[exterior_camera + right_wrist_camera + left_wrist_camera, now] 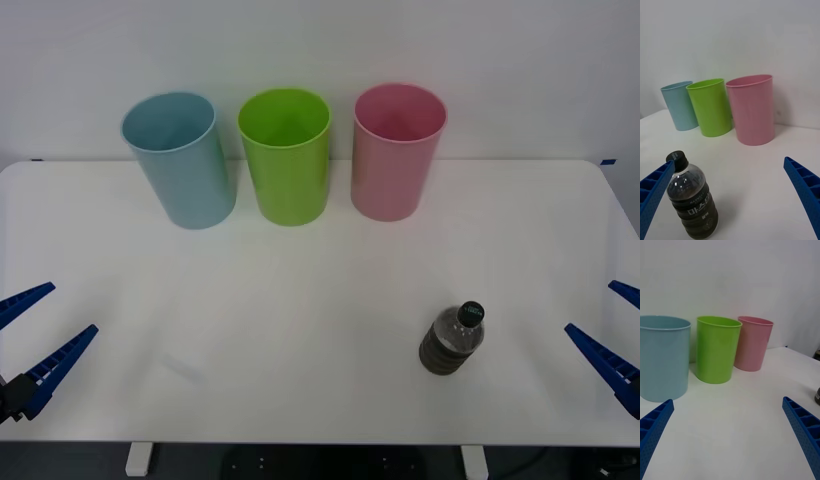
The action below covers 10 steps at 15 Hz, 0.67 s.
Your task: Grasp the object on the table and drop it into the matching bin: aluminum can to the light blue bin, PET bottle to the pink bin.
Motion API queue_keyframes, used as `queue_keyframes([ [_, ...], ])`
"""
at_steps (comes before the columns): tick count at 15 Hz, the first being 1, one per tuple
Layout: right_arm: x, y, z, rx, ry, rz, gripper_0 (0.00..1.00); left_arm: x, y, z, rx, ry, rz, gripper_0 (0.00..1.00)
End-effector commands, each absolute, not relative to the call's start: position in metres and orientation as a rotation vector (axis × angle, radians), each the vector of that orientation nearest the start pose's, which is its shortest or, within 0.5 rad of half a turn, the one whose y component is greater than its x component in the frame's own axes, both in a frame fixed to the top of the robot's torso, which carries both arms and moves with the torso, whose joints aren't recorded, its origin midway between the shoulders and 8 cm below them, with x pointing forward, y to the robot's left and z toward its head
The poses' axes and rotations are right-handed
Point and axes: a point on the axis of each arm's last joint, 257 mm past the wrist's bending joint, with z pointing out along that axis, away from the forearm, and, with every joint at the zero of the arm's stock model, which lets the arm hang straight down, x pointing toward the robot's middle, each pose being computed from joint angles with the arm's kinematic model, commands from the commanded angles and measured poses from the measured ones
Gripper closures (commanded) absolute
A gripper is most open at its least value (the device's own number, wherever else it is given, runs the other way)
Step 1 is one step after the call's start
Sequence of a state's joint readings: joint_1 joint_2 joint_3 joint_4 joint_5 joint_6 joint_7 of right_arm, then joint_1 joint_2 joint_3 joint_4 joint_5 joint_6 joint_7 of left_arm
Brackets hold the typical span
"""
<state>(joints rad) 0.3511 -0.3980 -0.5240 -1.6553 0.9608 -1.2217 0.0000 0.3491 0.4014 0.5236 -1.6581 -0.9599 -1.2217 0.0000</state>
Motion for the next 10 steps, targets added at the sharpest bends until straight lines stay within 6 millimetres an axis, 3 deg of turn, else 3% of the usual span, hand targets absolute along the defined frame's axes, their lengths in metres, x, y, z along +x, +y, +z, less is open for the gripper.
queue_keyframes([
  [1, 0.341, -0.331, -0.172, -0.461, 1.453, 0.560, 0.00, 0.342, 0.330, -0.169, 0.465, 1.441, -0.567, 0.00],
  [10, 0.322, -0.327, -0.198, -0.542, 1.532, 0.560, 0.00, 0.342, 0.330, -0.169, 0.465, 1.441, -0.567, 0.00],
])
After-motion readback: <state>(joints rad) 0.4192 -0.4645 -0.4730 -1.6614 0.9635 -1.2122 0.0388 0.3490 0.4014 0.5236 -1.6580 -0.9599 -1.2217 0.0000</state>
